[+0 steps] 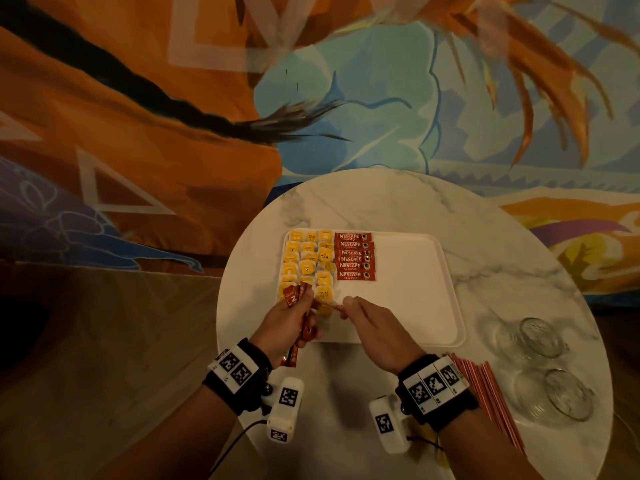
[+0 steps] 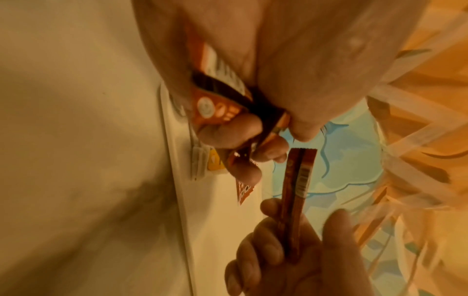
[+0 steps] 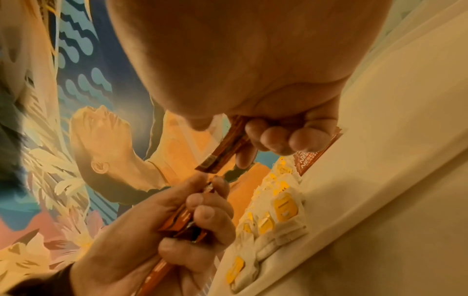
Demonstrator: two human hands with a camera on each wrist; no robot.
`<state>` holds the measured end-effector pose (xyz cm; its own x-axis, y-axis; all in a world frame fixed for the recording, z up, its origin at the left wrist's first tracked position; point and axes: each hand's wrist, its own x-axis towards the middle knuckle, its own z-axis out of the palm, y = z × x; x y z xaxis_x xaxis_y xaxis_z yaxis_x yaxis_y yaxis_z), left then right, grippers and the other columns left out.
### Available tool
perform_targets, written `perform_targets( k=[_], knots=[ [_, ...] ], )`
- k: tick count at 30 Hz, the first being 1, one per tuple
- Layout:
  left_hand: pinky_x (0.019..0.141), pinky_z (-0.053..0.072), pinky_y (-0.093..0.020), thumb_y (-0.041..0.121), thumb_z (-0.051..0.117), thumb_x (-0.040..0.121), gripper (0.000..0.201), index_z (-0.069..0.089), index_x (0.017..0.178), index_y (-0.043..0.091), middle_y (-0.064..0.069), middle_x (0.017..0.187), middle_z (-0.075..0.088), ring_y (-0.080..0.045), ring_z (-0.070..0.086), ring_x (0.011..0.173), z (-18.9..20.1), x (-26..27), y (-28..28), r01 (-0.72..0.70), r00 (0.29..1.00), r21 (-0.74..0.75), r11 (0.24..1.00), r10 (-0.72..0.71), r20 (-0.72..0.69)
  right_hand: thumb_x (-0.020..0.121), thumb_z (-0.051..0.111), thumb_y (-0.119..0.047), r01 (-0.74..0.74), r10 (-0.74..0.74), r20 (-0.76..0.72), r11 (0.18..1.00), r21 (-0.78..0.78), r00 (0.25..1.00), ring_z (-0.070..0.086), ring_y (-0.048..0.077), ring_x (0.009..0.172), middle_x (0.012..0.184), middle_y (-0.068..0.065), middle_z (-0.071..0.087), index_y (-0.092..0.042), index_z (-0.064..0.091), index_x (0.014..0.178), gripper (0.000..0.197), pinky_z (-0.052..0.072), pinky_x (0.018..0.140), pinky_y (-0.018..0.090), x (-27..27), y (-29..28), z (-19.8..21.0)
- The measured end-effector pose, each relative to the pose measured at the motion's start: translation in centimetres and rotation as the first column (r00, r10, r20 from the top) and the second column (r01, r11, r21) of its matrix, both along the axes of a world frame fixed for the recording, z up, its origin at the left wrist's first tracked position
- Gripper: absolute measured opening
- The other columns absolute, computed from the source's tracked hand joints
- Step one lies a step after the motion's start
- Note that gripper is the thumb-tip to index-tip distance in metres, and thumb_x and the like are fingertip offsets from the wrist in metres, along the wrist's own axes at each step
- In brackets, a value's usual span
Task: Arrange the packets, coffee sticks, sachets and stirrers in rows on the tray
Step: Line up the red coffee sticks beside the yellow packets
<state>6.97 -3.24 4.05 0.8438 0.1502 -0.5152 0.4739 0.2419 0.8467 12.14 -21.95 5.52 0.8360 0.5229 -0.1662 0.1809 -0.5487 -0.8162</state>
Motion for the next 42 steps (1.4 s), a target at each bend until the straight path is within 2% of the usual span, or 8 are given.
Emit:
perform_targets(
  k=[4, 8, 16, 21, 26, 31, 35, 42],
  knots=[
    [0.052, 0.037, -0.026, 0.046, 0.058, 0.097, 0.032, 0.063, 0.1, 0.014, -0.008, 0.075, 0.057, -0.022, 0.063, 0.068, 0.2, -0.2, 0.5, 0.112, 0.993, 0.037, 0.993, -0.113, 0.044, 0.105, 0.044, -0.027, -0.025, 0.024, 0.044, 0.999, 0.025, 0.999, 0.054, 0.003, 0.076, 0.083, -0.009, 0.061, -0.023, 0.058, 0.088, 0.023, 0.04, 0.069, 0.021, 0.5, 0.3, -0.6],
    [0.052, 0.04, -0.025, 0.036, 0.061, 0.098, 0.025, 0.068, 0.105, 0.013, -0.01, 0.076, 0.065, -0.017, 0.062, 0.064, 0.3, -0.2, 0.7, 0.174, 0.98, 0.104, 0.979, -0.182, 0.077, 0.102, 0.051, -0.022, 0.016, -0.019, 0.041, 0.997, 0.075, 0.999, 0.057, 0.005, 0.078, 0.088, -0.004, 0.064, -0.017, 0.065, 0.094, 0.016, 0.042, 0.067, 0.014, 0.7, 0.2, -1.6],
    [0.054, 0.042, -0.027, 0.031, 0.061, 0.099, 0.024, 0.073, 0.098, 0.01, -0.01, 0.071, 0.064, -0.02, 0.058, 0.064, -0.6, 0.2, 1.0, 0.151, 0.981, 0.212, 0.966, -0.172, 0.088, 0.092, 0.069, -0.014, 0.327, -0.269, -0.228, 0.903, 0.279, 0.936, 0.055, 0.001, 0.062, 0.075, -0.009, 0.065, -0.017, 0.072, 0.099, 0.008, 0.044, 0.06, 0.016, 1.0, -0.5, -3.0],
    [0.055, 0.047, -0.023, 0.03, 0.063, 0.098, 0.021, 0.072, 0.104, 0.012, -0.006, 0.078, 0.068, -0.018, 0.061, 0.066, -0.4, 0.4, 0.7, 0.149, 0.983, 0.201, 0.968, -0.167, 0.076, 0.096, 0.064, -0.017, 0.385, -0.337, -0.223, 0.895, 0.224, 0.915, 0.059, 0.006, 0.058, 0.081, 0.001, 0.073, -0.017, 0.074, 0.102, 0.011, 0.046, 0.055, 0.018, 0.9, -1.3, -3.1],
    [0.054, 0.044, -0.024, 0.033, 0.064, 0.097, 0.029, 0.067, 0.105, 0.006, -0.003, 0.08, 0.067, -0.016, 0.063, 0.067, -0.3, 0.4, 0.7, 0.141, 0.988, 0.183, 0.973, -0.151, 0.045, 0.099, 0.059, -0.016, 0.457, -0.428, -0.179, 0.871, 0.18, 0.886, 0.054, 0.004, 0.052, 0.068, -0.007, 0.069, -0.017, 0.074, 0.097, 0.015, 0.044, 0.053, 0.018, 2.5, -2.1, -3.0],
    [0.058, 0.044, -0.029, 0.024, 0.062, 0.097, 0.018, 0.068, 0.11, 0.013, -0.005, 0.086, 0.071, -0.02, 0.068, 0.073, -0.5, 0.1, 0.7, 0.128, 0.991, 0.104, 0.986, -0.131, 0.024, 0.098, 0.058, -0.016, 0.493, -0.485, -0.098, 0.865, 0.089, 0.869, 0.061, 0.013, 0.065, 0.087, 0.004, 0.076, -0.024, 0.072, 0.087, 0.019, 0.056, 0.076, 0.038, 5.6, -2.2, -3.9],
    [0.054, 0.043, -0.026, 0.013, 0.059, 0.096, 0.022, 0.067, 0.117, 0.012, -0.009, 0.091, 0.072, -0.023, 0.07, 0.075, -0.6, -0.2, 0.6, 0.101, 0.995, -0.007, 0.995, -0.101, 0.011, 0.095, 0.062, -0.021, 0.475, -0.476, -0.052, 0.879, -0.037, 0.878, 0.07, 0.023, 0.084, 0.093, 0.004, 0.077, -0.015, 0.078, 0.095, 0.017, 0.057, 0.088, 0.045, 7.5, -1.7, -5.7],
    [0.051, 0.043, -0.025, -0.001, 0.044, 0.096, 0.032, 0.064, 0.12, 0.006, -0.017, 0.107, 0.075, -0.032, 0.07, 0.087, -0.4, -0.7, 0.9, 0.1, 0.995, -0.111, 0.989, -0.1, 0.007, 0.095, 0.062, -0.025, 0.455, -0.453, 0.059, 0.868, -0.199, 0.889, 0.068, 0.023, 0.095, 0.105, 0.006, 0.076, -0.012, 0.079, 0.103, 0.023, 0.049, 0.082, 0.027, 8.6, -0.8, -6.2]
  ],
)
